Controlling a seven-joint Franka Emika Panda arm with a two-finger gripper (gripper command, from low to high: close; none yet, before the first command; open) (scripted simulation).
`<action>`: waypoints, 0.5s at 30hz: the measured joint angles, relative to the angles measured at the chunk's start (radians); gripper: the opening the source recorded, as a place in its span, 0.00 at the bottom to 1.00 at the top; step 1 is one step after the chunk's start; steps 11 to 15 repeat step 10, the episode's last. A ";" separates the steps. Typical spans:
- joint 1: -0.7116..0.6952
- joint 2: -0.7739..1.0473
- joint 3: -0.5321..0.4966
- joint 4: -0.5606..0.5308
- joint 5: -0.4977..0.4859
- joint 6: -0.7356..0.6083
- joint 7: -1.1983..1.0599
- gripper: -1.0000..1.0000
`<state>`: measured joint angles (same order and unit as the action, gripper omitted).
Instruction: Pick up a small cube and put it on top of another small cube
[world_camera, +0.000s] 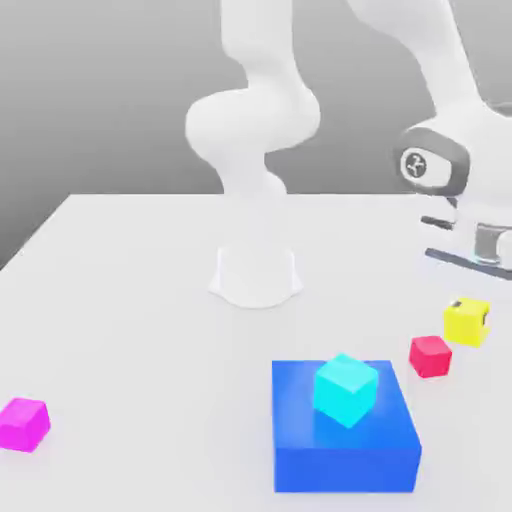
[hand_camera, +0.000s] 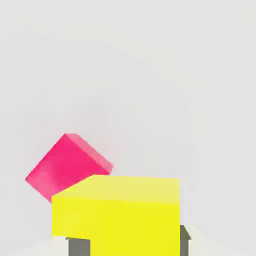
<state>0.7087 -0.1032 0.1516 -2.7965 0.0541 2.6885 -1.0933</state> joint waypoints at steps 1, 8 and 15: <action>0.006 -0.013 0.000 -0.023 -0.004 0.012 -0.036 0.00; 0.004 0.188 -0.018 -0.033 -0.105 0.223 -0.002 1.00; 0.004 0.188 -0.018 -0.033 -0.105 0.222 -0.002 1.00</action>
